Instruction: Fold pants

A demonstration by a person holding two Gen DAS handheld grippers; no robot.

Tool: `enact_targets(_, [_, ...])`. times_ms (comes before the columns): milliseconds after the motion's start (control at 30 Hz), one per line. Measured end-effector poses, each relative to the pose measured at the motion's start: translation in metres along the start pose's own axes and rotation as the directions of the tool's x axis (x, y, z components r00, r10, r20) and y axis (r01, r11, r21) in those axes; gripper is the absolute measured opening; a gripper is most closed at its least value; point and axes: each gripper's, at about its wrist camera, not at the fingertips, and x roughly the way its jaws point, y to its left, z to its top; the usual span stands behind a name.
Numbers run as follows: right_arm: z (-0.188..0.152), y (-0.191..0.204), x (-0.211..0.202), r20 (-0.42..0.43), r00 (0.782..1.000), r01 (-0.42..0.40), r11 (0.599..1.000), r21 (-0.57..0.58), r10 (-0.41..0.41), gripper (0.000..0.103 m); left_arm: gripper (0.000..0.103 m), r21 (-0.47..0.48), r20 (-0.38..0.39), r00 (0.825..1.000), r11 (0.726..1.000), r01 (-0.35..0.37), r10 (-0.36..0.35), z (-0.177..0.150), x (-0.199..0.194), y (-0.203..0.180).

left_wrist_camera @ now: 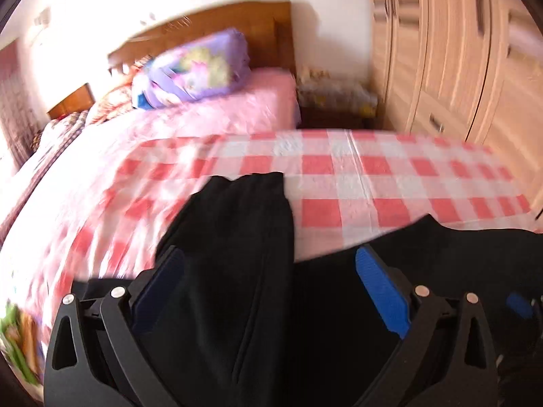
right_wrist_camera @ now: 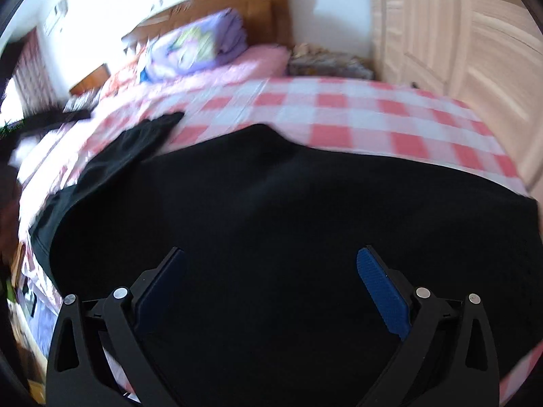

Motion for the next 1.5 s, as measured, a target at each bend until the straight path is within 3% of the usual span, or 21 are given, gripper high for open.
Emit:
enact_targets(100, [-0.004,0.016,0.016,-0.031,0.999,0.016,1.0,-0.028,-0.016,0.098,0.096,0.036,-0.136,0.989,0.998,-0.052,0.056,0.029,0.075,-0.012])
enact_targets(200, [-0.01,0.016,0.029,-0.039,0.999,0.023,0.999,-0.023,-0.023,0.098,0.07,0.065,-0.234,0.967,0.994,-0.088,0.101,0.028,0.129,-0.017])
enact_targets(333, [-0.011,0.011,0.029,-0.018,1.0,-0.022,1.0,0.004,0.022,0.098,0.057,0.093,-0.284,0.951,0.991,-0.101,0.124,0.017,0.162,-0.016])
enact_targets(367, [-0.011,0.009,0.029,-0.017,0.999,-0.034,0.999,0.009,0.034,0.098,0.054,0.095,-0.272,0.955,0.991,-0.099,0.121,0.015,0.164,-0.016])
enact_targets(467, [-0.012,0.007,0.028,-0.008,0.999,-0.049,0.999,0.014,0.049,0.098,0.008,0.069,-0.241,0.967,0.995,-0.07,0.084,0.012,0.162,-0.003])
enact_targets(600, [-0.014,0.008,0.025,-0.012,0.998,-0.061,0.998,-0.003,0.061,0.099,0.008,-0.117,-0.046,0.999,0.993,-0.022,0.017,0.01,0.096,0.054])
enact_targets(733, [-0.016,0.01,0.025,-0.014,0.999,-0.052,0.999,-0.015,0.052,0.099,0.008,-0.295,0.1,0.995,0.956,0.005,0.026,-0.03,0.017,0.136])
enact_targets(867, [-0.015,0.015,0.029,-0.02,0.999,-0.026,0.999,-0.031,0.025,0.099,0.008,-0.413,0.118,0.989,0.91,-0.034,0.09,-0.101,-0.035,0.214])
enact_targets(967, [-0.014,0.014,0.03,-0.019,1.0,-0.022,0.999,-0.028,0.022,0.099,0.014,-0.484,0.021,0.991,0.868,-0.107,0.134,-0.165,-0.031,0.264])
enact_targets(1067, [-0.013,0.012,0.031,-0.017,0.999,-0.029,0.999,-0.02,0.029,0.099,0.016,-0.592,-0.023,0.999,0.804,-0.053,0.048,-0.211,-0.008,0.303])
enact_targets(1133, [-0.012,0.012,0.031,-0.017,0.999,-0.028,0.999,-0.02,0.027,0.099,0.02,-0.652,0.015,1.0,0.758,0.022,-0.016,-0.234,0.004,0.322])
enact_targets(1233, [-0.013,0.016,0.033,-0.024,1.0,-0.006,0.999,-0.038,0.006,0.099,0.022,-0.725,0.128,0.987,0.67,0.162,-0.1,-0.247,0.008,0.341])
enact_targets(1300, [-0.013,0.019,0.035,-0.03,0.999,0.017,0.998,-0.059,-0.019,0.099,0.027,-0.747,0.16,0.979,0.633,0.201,-0.123,-0.247,0.008,0.344])
enact_targets(1333, [-0.013,0.021,0.035,-0.033,0.999,0.026,0.997,-0.067,-0.028,0.099,0.027,-0.752,0.167,0.978,0.625,0.211,-0.129,-0.247,0.007,0.343])
enact_targets(1467, [-0.014,0.021,0.035,-0.031,0.999,0.025,0.998,-0.066,-0.027,0.099,0.027,-0.742,0.155,0.982,0.643,0.189,-0.11,-0.243,0.009,0.338])
enact_targets(1500, [-0.014,0.02,0.034,-0.03,0.999,0.022,0.998,-0.063,-0.023,0.099,0.018,-0.746,0.158,0.982,0.639,0.185,-0.1,-0.246,0.004,0.339])
